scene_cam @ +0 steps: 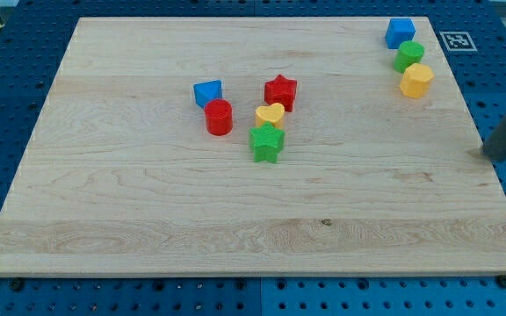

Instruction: Push the yellow hexagon closer to the green star

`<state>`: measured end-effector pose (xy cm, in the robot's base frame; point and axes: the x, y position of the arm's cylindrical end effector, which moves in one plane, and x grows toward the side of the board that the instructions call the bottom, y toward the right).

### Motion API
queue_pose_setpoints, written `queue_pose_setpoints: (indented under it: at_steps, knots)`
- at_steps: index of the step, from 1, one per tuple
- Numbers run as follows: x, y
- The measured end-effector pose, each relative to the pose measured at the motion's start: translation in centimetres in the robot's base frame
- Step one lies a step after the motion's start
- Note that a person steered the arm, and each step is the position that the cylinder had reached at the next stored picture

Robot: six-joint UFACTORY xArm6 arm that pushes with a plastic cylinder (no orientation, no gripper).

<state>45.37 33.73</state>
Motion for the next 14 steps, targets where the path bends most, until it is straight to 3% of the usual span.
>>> queue_pose_setpoints:
  at_steps: [1, 2, 3, 4, 5, 8, 12, 13, 14]
  knots:
    - [-4.2, 0.7]
    - [-12.5, -2.5]
    - [-17.8, -6.2]
    - [-17.1, -9.6]
    - [-13.3, -10.2]
    - [-10.3, -10.1]
    - [3.8, -7.8]
    - [5.8, -7.7]
    - [4.3, -6.8]
